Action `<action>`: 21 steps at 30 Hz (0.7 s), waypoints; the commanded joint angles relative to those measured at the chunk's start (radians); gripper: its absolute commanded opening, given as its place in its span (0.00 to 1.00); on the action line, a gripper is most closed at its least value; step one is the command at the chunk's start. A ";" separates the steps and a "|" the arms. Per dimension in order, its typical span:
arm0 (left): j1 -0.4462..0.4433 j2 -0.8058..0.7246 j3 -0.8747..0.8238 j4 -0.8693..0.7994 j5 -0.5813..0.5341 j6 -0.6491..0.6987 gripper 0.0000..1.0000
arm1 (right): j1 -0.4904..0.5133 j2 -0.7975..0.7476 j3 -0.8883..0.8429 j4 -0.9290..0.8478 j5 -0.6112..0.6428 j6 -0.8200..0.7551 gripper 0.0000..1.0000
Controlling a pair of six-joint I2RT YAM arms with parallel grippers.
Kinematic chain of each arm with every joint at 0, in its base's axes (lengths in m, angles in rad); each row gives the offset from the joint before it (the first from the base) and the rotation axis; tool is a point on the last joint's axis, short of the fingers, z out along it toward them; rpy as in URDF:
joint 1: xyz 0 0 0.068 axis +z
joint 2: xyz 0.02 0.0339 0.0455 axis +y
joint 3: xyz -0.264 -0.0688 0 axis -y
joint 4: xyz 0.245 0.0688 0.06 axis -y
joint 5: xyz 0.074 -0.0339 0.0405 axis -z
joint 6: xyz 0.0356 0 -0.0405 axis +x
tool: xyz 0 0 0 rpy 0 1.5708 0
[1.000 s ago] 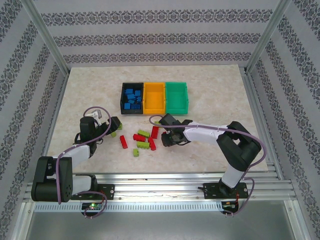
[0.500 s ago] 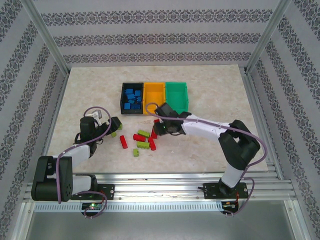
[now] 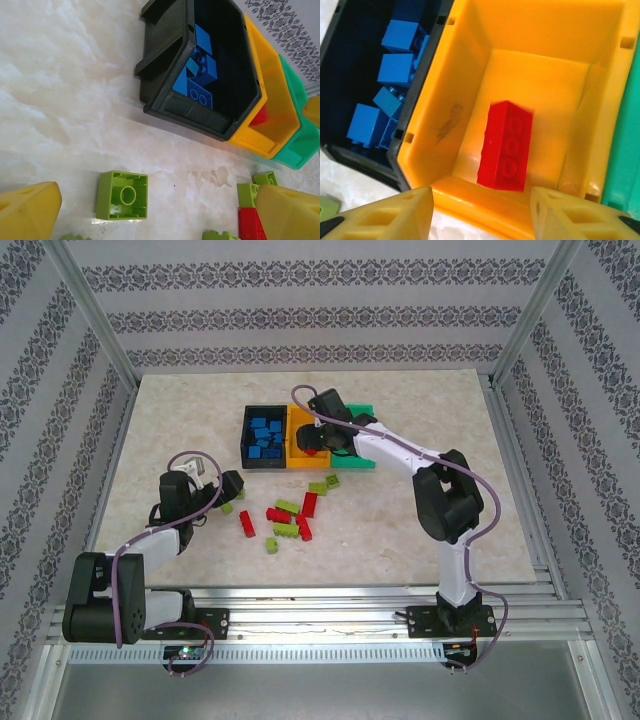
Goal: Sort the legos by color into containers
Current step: Place the lego in the container, then pick up the lego from the bottom-center of the table.
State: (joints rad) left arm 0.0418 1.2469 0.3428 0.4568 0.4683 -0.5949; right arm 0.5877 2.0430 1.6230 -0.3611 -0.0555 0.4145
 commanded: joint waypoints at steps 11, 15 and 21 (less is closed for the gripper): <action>0.015 -0.028 0.022 0.001 0.019 0.012 1.00 | 0.095 -0.199 -0.211 -0.024 -0.049 -0.014 0.56; 0.016 -0.022 0.021 0.009 0.020 0.011 1.00 | 0.141 -0.288 -0.356 -0.018 -0.050 -0.003 0.56; 0.015 -0.008 0.018 0.022 0.022 0.005 1.00 | 0.223 -0.372 -0.493 -0.043 -0.050 -0.001 0.55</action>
State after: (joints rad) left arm 0.0418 1.2354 0.3431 0.4572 0.4717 -0.5953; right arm 0.7876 1.7077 1.1698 -0.3775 -0.0990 0.4149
